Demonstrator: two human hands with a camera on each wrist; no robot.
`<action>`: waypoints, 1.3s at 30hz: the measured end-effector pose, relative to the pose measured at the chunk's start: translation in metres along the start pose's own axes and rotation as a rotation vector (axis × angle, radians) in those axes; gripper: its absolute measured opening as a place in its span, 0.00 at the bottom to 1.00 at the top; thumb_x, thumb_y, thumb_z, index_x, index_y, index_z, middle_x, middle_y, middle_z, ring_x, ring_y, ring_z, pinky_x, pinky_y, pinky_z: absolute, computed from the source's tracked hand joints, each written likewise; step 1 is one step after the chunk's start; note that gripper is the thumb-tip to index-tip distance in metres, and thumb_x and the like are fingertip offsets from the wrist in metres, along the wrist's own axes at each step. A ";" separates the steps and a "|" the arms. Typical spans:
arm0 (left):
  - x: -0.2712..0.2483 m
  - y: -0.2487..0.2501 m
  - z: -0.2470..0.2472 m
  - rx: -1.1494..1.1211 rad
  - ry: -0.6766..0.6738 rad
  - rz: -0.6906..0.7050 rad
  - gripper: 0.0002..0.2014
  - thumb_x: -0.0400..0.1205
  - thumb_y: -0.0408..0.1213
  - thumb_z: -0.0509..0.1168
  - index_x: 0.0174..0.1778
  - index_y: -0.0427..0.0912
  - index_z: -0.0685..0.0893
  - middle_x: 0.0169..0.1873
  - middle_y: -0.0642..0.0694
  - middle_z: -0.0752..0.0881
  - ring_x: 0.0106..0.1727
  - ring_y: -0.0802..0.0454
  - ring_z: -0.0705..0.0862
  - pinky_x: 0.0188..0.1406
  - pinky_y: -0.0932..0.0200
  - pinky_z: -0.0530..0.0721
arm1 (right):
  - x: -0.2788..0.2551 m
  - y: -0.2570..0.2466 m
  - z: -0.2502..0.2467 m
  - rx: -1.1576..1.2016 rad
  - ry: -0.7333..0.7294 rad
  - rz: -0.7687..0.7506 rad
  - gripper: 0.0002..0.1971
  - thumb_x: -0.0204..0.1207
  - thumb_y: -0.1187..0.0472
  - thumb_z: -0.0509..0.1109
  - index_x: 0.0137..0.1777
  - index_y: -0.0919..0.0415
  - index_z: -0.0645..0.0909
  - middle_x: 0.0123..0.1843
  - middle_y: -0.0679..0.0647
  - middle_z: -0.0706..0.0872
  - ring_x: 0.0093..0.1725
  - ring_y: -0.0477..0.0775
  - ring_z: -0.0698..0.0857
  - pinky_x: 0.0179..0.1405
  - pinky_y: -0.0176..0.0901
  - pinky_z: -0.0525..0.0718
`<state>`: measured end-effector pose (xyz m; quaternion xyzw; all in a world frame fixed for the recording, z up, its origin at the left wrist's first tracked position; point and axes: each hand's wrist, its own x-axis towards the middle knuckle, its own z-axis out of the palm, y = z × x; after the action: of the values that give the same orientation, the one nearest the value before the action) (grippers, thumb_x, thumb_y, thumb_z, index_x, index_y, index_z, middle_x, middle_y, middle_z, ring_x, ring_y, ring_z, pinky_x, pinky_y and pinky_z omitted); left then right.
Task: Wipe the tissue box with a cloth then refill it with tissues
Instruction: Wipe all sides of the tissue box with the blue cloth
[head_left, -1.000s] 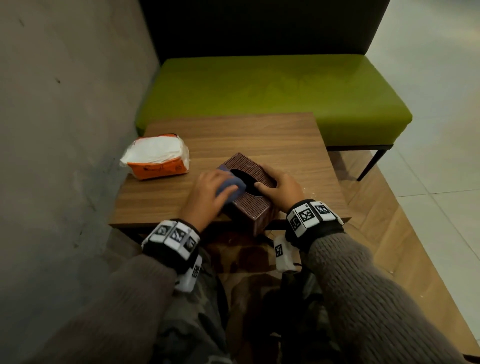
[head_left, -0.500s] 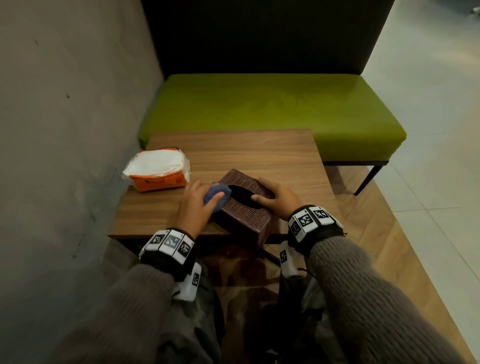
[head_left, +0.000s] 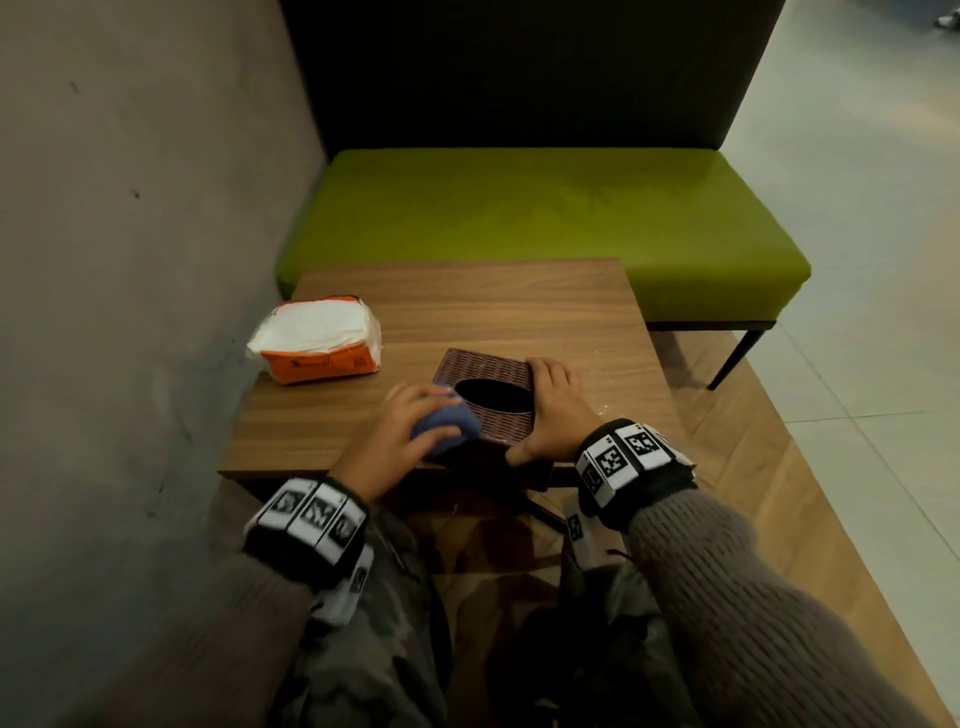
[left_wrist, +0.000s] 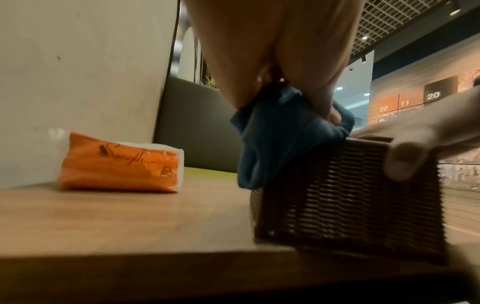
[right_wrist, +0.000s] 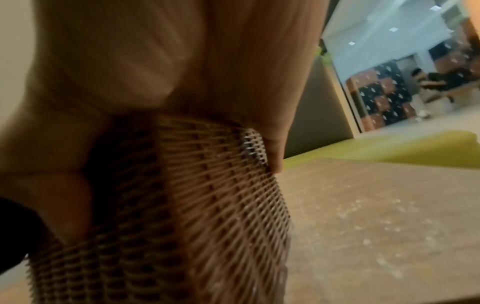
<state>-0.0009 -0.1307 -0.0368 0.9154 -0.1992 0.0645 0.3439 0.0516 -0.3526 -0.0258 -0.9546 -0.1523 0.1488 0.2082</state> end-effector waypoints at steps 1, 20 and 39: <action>0.012 -0.001 -0.001 0.010 0.021 -0.035 0.21 0.77 0.49 0.62 0.59 0.40 0.85 0.57 0.43 0.84 0.61 0.51 0.78 0.61 0.66 0.67 | 0.001 0.000 0.000 0.010 -0.006 0.001 0.64 0.56 0.49 0.85 0.83 0.68 0.46 0.82 0.62 0.54 0.82 0.65 0.50 0.82 0.55 0.55; 0.010 0.009 0.011 -0.043 0.162 -0.171 0.18 0.73 0.45 0.67 0.57 0.43 0.86 0.55 0.48 0.83 0.60 0.50 0.78 0.60 0.60 0.71 | -0.024 0.012 0.017 0.213 0.100 -0.004 0.71 0.56 0.46 0.85 0.83 0.65 0.34 0.83 0.61 0.47 0.82 0.62 0.47 0.82 0.54 0.55; -0.005 0.065 0.047 0.073 0.200 -0.226 0.17 0.76 0.39 0.71 0.60 0.40 0.84 0.59 0.46 0.82 0.64 0.48 0.73 0.61 0.70 0.61 | -0.045 -0.028 0.062 0.247 0.496 0.328 0.56 0.60 0.46 0.78 0.81 0.70 0.50 0.77 0.64 0.64 0.77 0.64 0.65 0.76 0.58 0.65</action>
<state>-0.0333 -0.2044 -0.0349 0.9328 -0.0571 0.1235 0.3336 -0.0173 -0.3223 -0.0567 -0.9411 0.0784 -0.0392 0.3266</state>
